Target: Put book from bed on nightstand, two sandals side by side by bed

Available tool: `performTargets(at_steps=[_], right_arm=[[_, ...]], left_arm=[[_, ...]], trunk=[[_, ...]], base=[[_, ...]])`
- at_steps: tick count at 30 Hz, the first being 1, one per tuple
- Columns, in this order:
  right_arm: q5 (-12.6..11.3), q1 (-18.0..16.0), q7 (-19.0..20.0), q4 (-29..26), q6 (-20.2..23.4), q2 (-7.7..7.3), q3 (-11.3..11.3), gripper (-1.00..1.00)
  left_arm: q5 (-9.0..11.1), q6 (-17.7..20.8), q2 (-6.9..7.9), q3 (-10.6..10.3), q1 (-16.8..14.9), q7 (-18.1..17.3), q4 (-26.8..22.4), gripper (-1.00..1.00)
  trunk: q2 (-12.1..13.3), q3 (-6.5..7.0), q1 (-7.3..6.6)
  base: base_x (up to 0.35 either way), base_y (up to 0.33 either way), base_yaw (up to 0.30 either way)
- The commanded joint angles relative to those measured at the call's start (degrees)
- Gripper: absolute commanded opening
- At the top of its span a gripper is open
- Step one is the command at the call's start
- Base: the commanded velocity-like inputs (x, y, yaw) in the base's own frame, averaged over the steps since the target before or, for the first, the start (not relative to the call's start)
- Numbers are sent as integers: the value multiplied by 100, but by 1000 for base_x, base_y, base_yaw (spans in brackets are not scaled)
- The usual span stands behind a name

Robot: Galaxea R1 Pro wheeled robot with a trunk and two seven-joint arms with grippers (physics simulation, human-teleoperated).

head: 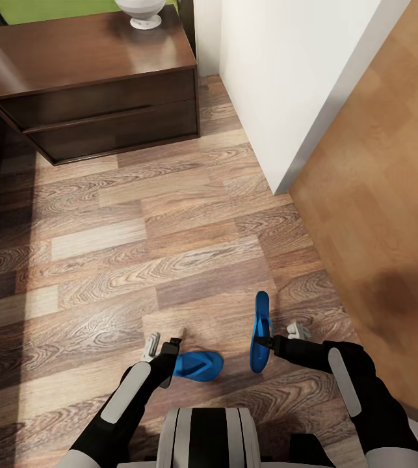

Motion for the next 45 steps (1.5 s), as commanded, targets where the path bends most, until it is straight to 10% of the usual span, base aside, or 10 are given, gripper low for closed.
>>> performTargets(at_steps=[1, 17, 22, 45], right_arm=[[37, -1, 49, -2, 23, 1, -9, -100], [37, 0, 52, -2, 23, 1, -10, -100], [37, -1, 51, -2, 23, 1, -9, -100], [37, 1, 53, -2, 23, 1, -32, -100]], left_arm=[[26, 5, -1, -1, -1, 31, -3, 100], [118, 18, -52, -8, -1, 42, -9, 100], [535, 39, -56, -10, -1, 42, -24, 100], [1155, 44, -116, -1, -1, 42, -28, 100]], trunk=[[-1, -3, -1], [-1, -3, -1], [-1, -3, -1], [-1, -3, -1]], base=[[0, 0, 0], [0, 0, 0], [0, 0, 0], [0, 0, 0]])
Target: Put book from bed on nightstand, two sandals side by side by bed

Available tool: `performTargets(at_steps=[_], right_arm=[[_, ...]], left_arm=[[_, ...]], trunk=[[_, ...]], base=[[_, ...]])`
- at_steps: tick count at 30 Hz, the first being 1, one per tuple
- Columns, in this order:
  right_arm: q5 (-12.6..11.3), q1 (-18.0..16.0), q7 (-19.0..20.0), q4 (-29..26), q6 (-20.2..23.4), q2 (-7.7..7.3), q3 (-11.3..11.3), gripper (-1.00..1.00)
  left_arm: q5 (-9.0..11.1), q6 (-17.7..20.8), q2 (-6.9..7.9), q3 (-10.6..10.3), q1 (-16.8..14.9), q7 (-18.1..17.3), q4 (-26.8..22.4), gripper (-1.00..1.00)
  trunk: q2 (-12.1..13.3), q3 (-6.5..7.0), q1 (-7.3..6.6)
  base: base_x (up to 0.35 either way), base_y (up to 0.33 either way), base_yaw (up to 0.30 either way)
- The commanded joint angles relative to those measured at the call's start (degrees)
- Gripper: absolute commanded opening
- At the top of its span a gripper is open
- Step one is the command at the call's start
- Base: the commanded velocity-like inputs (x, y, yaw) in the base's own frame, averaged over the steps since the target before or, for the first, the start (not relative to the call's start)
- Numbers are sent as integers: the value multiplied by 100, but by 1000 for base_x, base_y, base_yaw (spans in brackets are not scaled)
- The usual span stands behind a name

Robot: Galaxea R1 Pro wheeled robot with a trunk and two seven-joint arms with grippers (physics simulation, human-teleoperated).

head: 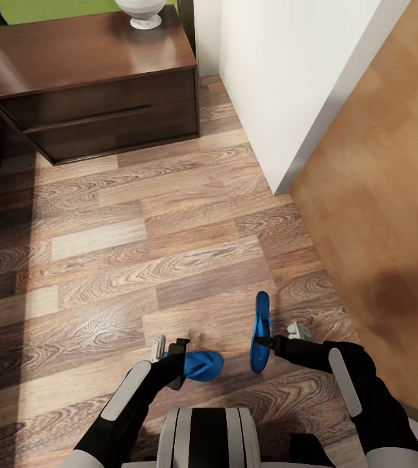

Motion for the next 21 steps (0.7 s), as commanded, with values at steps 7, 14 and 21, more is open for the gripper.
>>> performTargets(at_steps=[7, 14, 21], right_arm=[[37, -3, 47, -3, 24, 1, -13, -100], [37, -3, 49, -2, 24, 1, -12, -100], [37, -4, 49, -2, 24, 1, -12, -100]], left_arm=[[28, 118, -10, -14, -1, 27, -314, 100], [33, 141, -18, -32, -1, 27, -345, 100], [26, 243, -59, -34, -1, 27, -355, 100]], trunk=[[-1, -3, -1], [-1, -3, -1], [-1, -3, -1]], base=[[0, 0, 0], [0, 0, 0], [0, 0, 0]])
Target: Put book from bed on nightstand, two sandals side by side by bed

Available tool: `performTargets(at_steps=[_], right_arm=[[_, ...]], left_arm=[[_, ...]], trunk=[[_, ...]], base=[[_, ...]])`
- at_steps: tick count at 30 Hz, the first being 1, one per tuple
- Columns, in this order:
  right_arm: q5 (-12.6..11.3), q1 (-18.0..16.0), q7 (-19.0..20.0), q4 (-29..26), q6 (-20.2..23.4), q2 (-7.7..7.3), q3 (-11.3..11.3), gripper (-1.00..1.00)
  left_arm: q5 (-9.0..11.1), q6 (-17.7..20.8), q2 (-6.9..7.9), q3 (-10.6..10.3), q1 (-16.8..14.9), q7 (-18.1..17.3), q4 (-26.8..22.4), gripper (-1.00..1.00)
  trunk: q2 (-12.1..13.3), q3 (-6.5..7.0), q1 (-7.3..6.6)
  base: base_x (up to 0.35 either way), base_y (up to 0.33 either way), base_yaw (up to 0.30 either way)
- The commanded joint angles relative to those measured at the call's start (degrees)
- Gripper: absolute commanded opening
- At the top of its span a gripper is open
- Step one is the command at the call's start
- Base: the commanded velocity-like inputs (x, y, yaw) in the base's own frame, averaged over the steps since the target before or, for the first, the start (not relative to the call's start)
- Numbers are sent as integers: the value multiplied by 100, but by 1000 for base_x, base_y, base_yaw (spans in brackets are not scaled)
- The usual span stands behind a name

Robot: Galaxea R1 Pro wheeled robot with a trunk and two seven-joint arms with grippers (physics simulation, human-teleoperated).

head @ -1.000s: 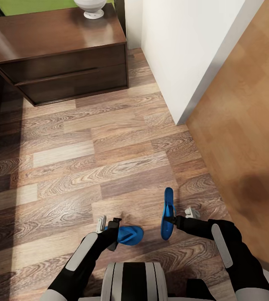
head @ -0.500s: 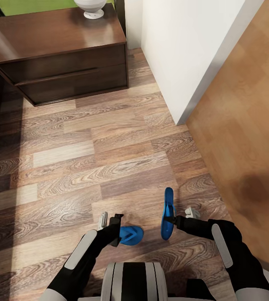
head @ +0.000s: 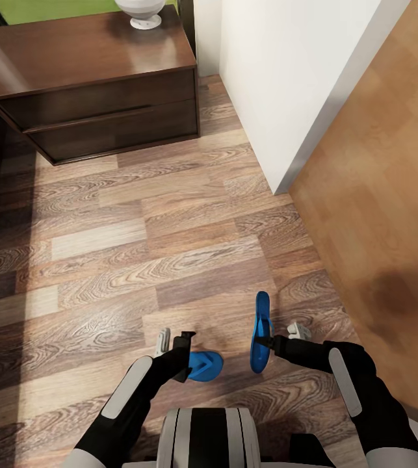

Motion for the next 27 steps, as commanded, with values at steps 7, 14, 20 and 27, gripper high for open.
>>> performTargets(at_steps=[7, 14, 20, 27], right_arm=[[34, -3, 48, -3, 24, 1, -5, -100], [36, -2, 49, -2, 24, 1, -10, -100], [36, -4, 50, -2, 24, 1, -4, -100], [36, -4, 47, -2, 24, 1, -1, -100]], left_arm=[[4, 0, 21, 27, -1, 27, -7, 100], [6, -13, 38, 49, -1, -1, 121, 100], [-1, -41, 15, 63, -1, -22, 615, 100], [-37, -455, -58, 55, -1, -74, 712, 100]], trunk=[[-1, -3, -1], [-1, -3, -1], [-1, -3, -1], [-1, -3, -1]], base=[[0, 0, 0], [0, 0, 0], [0, 0, 0], [0, 0, 0]])
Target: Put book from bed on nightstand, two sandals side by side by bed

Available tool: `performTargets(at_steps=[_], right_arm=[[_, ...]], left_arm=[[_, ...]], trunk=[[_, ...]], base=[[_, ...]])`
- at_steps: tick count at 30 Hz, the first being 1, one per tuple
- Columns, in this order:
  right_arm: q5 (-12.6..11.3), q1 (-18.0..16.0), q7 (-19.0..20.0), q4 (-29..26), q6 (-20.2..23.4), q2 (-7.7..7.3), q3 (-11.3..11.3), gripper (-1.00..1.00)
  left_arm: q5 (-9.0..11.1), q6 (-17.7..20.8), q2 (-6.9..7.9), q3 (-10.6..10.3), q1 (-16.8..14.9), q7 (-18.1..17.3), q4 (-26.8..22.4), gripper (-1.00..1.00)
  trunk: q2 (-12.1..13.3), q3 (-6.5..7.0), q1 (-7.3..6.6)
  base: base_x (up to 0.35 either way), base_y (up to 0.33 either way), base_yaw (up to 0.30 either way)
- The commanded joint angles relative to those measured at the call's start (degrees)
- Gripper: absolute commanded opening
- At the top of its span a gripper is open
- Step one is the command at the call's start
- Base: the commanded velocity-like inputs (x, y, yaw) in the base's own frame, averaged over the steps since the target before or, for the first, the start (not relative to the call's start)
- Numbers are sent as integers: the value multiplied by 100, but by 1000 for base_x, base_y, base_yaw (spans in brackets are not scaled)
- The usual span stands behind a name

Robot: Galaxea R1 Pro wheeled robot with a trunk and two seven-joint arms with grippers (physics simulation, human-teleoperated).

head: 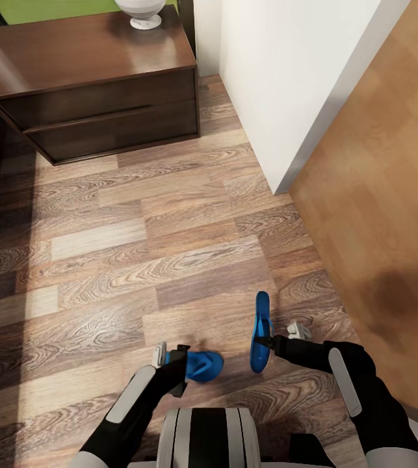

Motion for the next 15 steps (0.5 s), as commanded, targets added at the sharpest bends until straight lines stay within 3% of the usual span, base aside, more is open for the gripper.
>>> performTargets(at_steps=[1, 7, 15], right_arm=[[35, -3, 50, -2, 24, 1, -9, -100], [35, -1, 49, -2, 24, 1, -9, -100], [35, -1, 49, -2, 24, 1, -9, -100]], left_arm=[[25, -48, 1, -5, -2, -23, 44, 100], [31, -56, 1, -11, -2, -563, 158, 100], [49, 59, 1, -12, -2, -767, 158, 100]], trunk=[[-1, -3, -1], [-1, -3, -1], [-1, -3, -1]], base=[[0, 0, 0], [0, 0, 0], [0, 0, 0]])
